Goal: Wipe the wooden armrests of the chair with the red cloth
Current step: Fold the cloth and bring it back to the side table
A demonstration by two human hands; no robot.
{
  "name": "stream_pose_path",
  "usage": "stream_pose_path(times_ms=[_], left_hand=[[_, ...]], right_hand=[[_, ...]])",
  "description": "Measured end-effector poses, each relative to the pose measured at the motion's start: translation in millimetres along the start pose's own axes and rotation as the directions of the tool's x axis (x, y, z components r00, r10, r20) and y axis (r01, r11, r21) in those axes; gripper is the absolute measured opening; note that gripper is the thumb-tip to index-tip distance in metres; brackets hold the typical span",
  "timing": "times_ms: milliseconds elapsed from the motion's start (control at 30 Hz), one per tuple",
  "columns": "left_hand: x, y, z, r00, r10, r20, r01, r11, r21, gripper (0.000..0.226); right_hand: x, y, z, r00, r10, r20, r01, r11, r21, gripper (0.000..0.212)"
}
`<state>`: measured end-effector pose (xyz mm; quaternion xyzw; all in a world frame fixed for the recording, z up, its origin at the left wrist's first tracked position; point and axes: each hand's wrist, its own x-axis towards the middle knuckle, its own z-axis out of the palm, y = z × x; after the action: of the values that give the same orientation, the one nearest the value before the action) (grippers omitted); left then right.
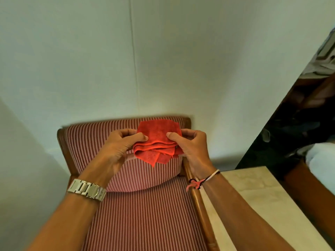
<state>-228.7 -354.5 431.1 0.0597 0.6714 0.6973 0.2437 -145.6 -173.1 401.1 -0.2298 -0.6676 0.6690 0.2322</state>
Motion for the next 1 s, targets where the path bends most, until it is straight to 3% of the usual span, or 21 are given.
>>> stream_pose_path(times_ms=[67, 400, 533, 733, 1000], left_hand=[[-4, 9, 27, 1.000, 0.022, 0.006, -0.022, 1.000, -0.007, 0.013], [-2, -13, 165, 0.999, 0.032, 0.044, -0.029, 0.998, -0.055, 0.012], [10, -51, 221, 0.995, -0.035, 0.089, 0.042, 0.995, -0.085, 0.014], [26, -109, 282, 0.983, -0.132, 0.127, 0.147, 0.982, -0.117, 0.039], [48, -192, 318, 0.963, -0.255, 0.082, 0.263, 0.959, -0.106, 0.033]], right_hand=[[4, -16, -25, 1.000, -0.006, 0.007, 0.006, 1.000, 0.005, 0.040], [25, -26, -167, 1.000, -0.018, -0.003, 0.018, 0.999, -0.033, 0.036], [38, 5, -227, 0.999, 0.012, -0.037, -0.013, 0.999, -0.036, 0.039], [50, 63, -294, 0.991, 0.105, -0.079, -0.107, 0.994, -0.026, 0.036], [65, 147, -333, 0.977, 0.200, -0.069, -0.202, 0.979, -0.023, 0.039]])
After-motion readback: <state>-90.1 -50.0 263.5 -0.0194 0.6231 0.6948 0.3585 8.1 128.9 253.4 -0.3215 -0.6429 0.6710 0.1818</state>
